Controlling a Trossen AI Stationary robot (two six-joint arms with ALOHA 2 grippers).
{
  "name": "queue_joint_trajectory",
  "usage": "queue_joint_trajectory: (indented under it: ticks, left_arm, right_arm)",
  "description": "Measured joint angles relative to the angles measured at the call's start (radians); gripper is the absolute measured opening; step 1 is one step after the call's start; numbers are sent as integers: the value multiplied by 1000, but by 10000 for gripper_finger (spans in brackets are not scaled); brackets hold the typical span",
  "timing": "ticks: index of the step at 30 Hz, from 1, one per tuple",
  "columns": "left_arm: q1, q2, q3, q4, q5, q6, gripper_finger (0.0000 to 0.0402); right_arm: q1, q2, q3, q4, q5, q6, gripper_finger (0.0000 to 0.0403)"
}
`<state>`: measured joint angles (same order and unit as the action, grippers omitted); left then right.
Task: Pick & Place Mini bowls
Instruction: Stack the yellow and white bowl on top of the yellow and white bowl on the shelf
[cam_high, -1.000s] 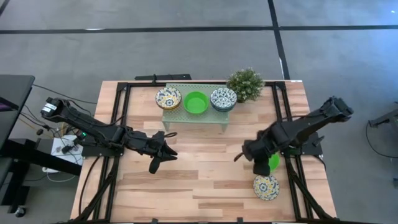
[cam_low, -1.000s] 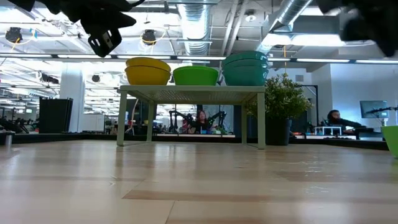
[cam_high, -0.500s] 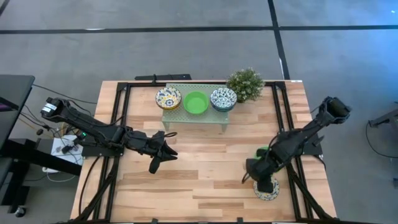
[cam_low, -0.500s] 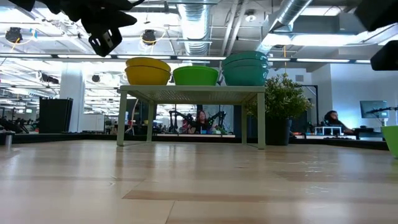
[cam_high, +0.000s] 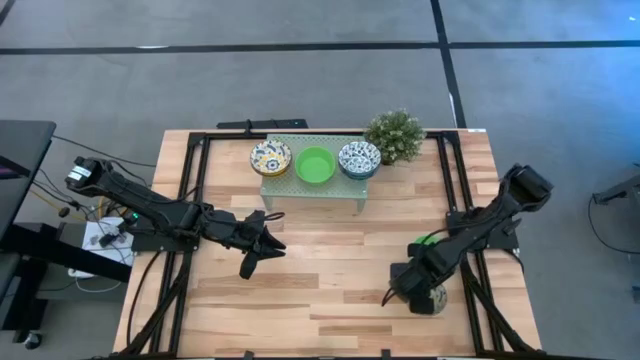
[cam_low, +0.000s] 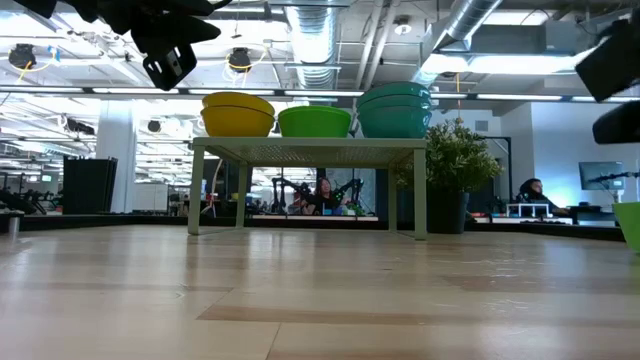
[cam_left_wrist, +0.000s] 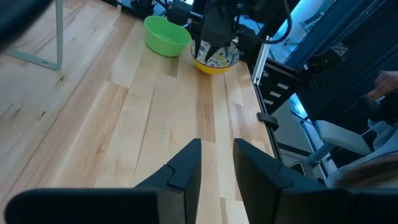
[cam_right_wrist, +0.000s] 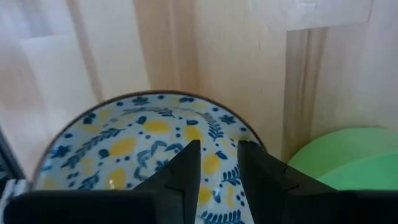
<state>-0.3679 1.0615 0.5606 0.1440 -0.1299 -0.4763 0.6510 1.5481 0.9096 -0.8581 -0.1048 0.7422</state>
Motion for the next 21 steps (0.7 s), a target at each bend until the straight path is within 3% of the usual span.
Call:
queue_joint_trajectory:
  ticks: [12, 21]
  left_arm:
    - [0, 0, 0, 12, 0, -3, 94]
    - [0, 0, 0, 23, 0, -3, 94]
  right_arm:
    - [-17, 6, 6, -3, -89, -18, 102]
    - [-19, -62, 53, -18, -81, -18, 102]
